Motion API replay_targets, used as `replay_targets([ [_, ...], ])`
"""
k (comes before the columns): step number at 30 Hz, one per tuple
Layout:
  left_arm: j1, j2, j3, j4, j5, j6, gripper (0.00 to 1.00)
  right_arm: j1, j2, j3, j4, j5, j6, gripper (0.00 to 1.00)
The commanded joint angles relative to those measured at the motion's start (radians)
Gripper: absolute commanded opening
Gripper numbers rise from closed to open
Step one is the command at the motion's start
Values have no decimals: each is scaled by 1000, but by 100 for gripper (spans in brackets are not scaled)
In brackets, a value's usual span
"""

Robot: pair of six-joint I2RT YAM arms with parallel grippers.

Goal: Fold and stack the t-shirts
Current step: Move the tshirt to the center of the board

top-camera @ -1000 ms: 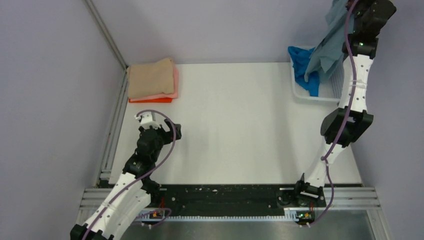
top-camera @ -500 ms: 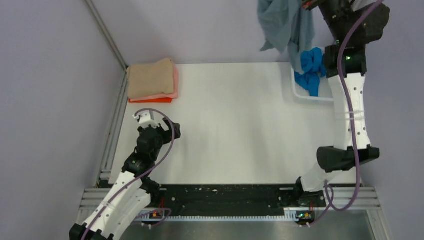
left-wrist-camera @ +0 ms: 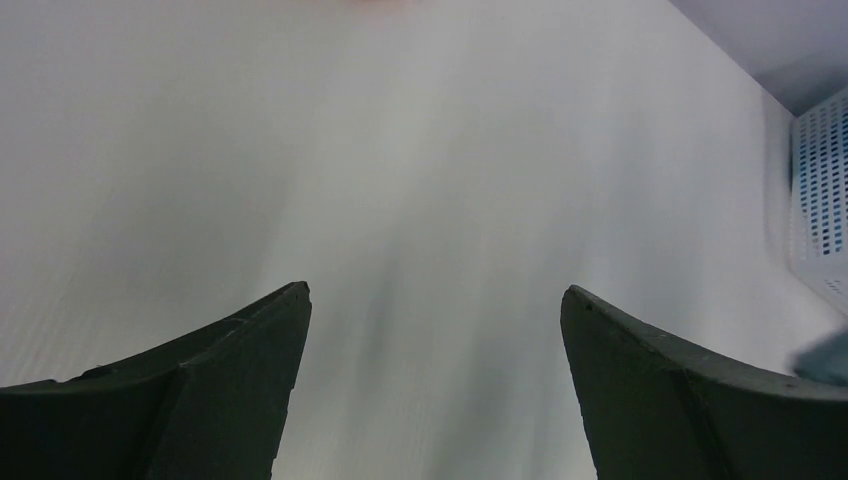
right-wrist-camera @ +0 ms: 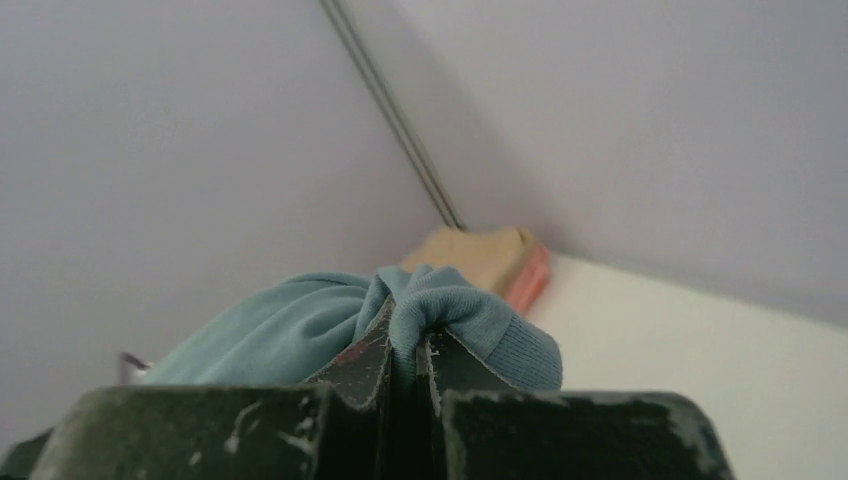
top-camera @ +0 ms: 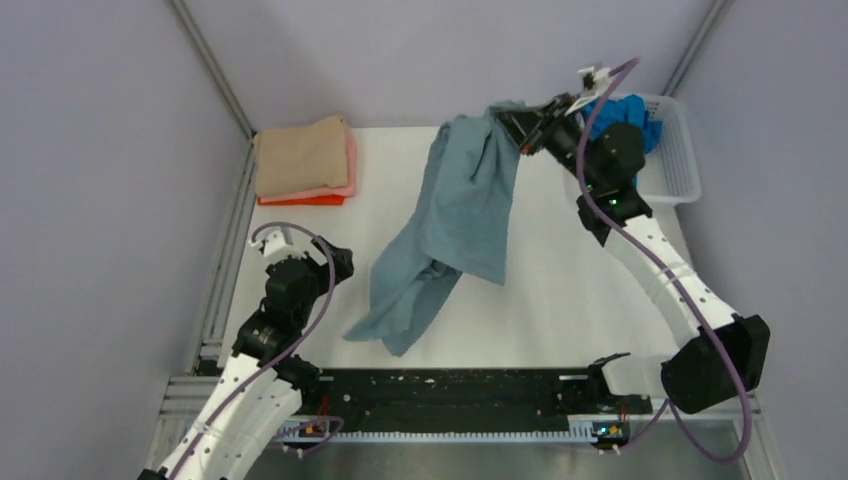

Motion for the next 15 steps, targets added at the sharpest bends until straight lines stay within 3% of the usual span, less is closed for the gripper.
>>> replay_targets([
  [1, 0, -8, 43, -112, -69, -91, 99, -6, -22, -238, -26, 295, -157, 0],
  [3, -1, 4, 40, -133, -86, -115, 99, -32, 27, -325, -100, 422, -176, 11],
  [6, 0, 41, 40, -134, -63, -123, 99, -106, 111, -404, -174, 504, -140, 59],
  [9, -1, 105, 46, -91, 28, -95, 99, -135, 133, -414, -233, 563, -163, 90],
  [15, -6, 286, 44, -25, 373, -68, 99, -132, -12, -470, -387, 625, -180, 95],
])
